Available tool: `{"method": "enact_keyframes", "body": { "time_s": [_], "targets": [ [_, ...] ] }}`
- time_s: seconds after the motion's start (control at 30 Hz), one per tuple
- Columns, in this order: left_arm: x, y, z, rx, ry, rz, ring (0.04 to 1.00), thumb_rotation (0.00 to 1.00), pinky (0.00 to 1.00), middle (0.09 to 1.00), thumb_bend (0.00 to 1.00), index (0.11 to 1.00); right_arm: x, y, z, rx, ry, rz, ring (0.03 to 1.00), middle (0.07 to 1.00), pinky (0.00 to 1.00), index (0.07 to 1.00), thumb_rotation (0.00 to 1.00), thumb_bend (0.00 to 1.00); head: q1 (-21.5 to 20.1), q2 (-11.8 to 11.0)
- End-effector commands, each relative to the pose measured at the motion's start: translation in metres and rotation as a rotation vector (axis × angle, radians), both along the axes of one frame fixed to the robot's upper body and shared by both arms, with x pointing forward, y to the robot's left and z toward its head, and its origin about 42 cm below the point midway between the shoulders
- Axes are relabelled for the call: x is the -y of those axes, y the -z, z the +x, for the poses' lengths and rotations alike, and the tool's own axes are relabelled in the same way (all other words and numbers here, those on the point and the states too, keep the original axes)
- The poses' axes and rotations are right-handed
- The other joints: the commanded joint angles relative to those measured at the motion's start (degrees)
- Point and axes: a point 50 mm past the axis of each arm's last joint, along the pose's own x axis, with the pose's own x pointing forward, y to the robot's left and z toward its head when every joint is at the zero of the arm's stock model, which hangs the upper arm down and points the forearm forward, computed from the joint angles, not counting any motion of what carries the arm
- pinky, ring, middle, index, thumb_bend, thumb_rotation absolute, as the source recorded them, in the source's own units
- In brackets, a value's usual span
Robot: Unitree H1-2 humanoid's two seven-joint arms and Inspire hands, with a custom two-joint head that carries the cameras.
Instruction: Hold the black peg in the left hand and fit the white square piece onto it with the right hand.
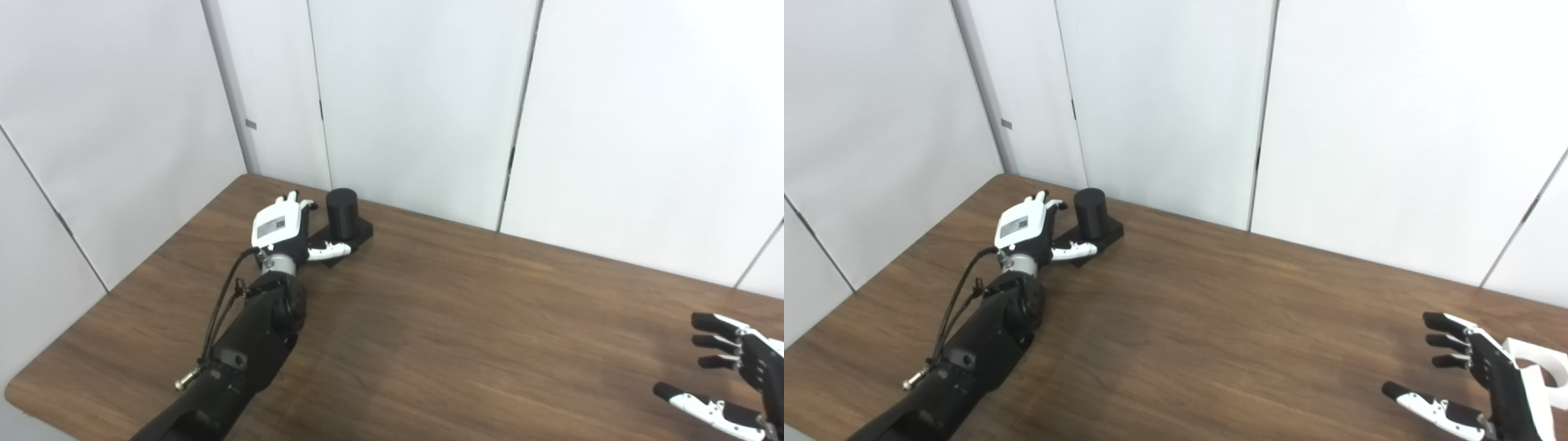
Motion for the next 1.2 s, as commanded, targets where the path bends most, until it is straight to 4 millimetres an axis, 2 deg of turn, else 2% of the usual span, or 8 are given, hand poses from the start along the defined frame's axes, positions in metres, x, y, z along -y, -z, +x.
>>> {"method": "enact_keyframes", "body": {
  "time_s": [0.0, 0.27, 0.67, 0.8, 0.97, 1.17],
  "targets": [
    [-0.005, -0.037, 0.018, 0.095, 0.009, 0.058, 0.994, 0.6, 0.85, 0.99, 1.0, 0.823, -0.002, -0.021, 0.003, 0.077, -0.009, 0.0, 0.703, 0.749, 0.57, 0.711, 0.0, 0.66, 0.0, 0.2],
    [-0.006, -0.03, 0.022, 0.063, 0.01, 0.06, 0.987, 0.61, 0.85, 0.984, 1.0, 0.805, -0.003, -0.024, 0.001, 0.068, 0.003, -0.001, 0.707, 0.752, 0.58, 0.718, 0.0, 0.66, -0.3, 0.6],
    [-0.009, -0.018, 0.024, -0.002, -0.006, 0.06, 0.973, 0.56, 0.83, 0.958, 0.97, 0.774, -0.001, -0.025, -0.002, 0.069, -0.001, -0.001, 0.712, 0.753, 0.6, 0.717, 0.0, 0.65, -0.6, 1.3],
    [-0.012, -0.015, 0.024, -0.03, 0.001, 0.061, 0.977, 0.5, 0.86, 0.95, 0.92, 0.696, 0.0, -0.024, -0.002, 0.07, -0.001, 0.0, 0.707, 0.751, 0.6, 0.716, 0.0, 0.65, -0.6, 1.4],
    [-0.014, -0.011, 0.024, -0.071, -0.003, 0.065, 0.997, 0.45, 0.91, 0.96, 0.87, 0.66, 0.0, -0.025, -0.002, 0.065, 0.008, -0.001, 0.708, 0.752, 0.59, 0.717, 0.0, 0.64, -0.8, 1.4],
    [-0.014, -0.009, 0.024, -0.113, 0.002, 0.053, 1.0, 0.48, 0.92, 0.962, 0.83, 0.654, 0.003, -0.026, -0.002, 0.064, 0.012, -0.005, 0.706, 0.751, 0.59, 0.712, 0.0, 0.64, -0.7, 1.7]
  ]
}}
